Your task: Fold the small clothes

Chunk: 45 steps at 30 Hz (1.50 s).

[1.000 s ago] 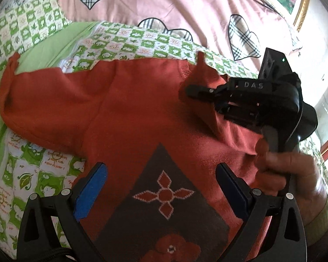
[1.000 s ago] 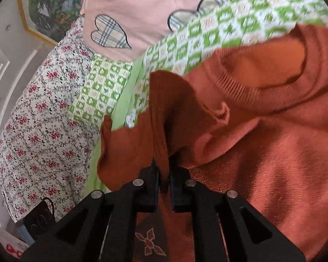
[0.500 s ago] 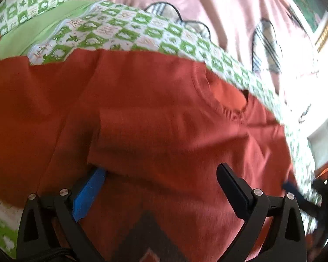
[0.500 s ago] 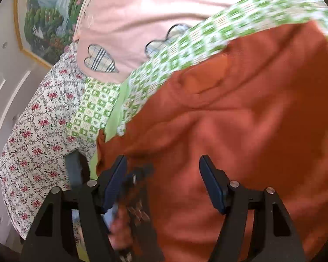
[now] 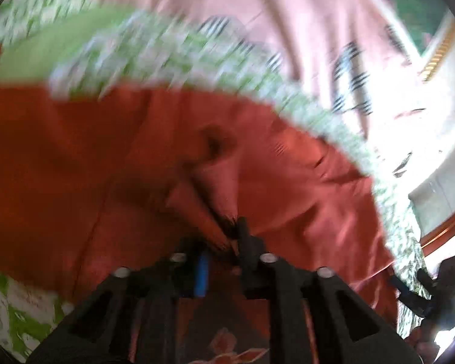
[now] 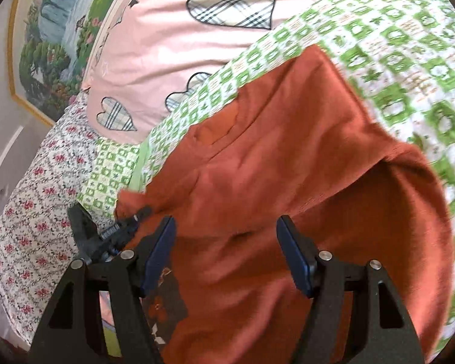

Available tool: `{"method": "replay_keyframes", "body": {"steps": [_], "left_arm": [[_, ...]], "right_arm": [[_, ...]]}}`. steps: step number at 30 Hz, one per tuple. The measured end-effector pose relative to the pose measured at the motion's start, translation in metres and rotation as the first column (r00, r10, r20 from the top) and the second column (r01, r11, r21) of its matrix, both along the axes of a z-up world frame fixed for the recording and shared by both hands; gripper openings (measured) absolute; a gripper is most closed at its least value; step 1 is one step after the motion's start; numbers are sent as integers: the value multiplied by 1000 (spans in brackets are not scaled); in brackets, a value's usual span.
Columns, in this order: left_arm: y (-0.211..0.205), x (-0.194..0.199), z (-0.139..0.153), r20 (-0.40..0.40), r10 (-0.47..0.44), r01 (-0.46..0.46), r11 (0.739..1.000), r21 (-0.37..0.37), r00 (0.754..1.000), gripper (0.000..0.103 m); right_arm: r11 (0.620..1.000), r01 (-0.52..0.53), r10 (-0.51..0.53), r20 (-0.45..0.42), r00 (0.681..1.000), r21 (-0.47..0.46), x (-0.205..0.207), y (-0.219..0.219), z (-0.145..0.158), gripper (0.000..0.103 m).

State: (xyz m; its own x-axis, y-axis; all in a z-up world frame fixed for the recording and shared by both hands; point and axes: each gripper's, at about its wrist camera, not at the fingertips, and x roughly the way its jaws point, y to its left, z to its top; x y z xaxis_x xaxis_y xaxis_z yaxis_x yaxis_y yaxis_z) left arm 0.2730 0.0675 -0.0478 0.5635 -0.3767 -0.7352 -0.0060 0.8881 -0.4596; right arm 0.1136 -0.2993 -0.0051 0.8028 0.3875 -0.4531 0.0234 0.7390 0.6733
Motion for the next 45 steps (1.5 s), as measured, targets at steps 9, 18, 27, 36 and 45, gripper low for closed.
{"method": "replay_keyframes", "body": {"steps": [9, 18, 27, 36, 45], "left_arm": [[-4, -2, -3, 13, -31, 32, 998, -62, 999, 61], [4, -15, -2, 21, -50, 51, 998, -42, 999, 63], [3, -7, -2, 27, -35, 34, 999, 22, 999, 35], [17, -8, -6, 21, 54, -54, 998, 12, 998, 8], [20, -11, -6, 6, 40, -41, 997, 60, 999, 8]], "right_arm": [[992, 76, -76, 3, 997, -99, 2, -31, 12, 70], [893, 87, -162, -135, 977, -441, 97, -77, 26, 70], [893, 66, -137, -128, 982, -446, 119, -97, 15, 14], [917, 134, -180, -90, 980, -376, 99, -106, 21, 1], [913, -30, -57, -198, 979, -407, 111, -67, -11, 0]]}}
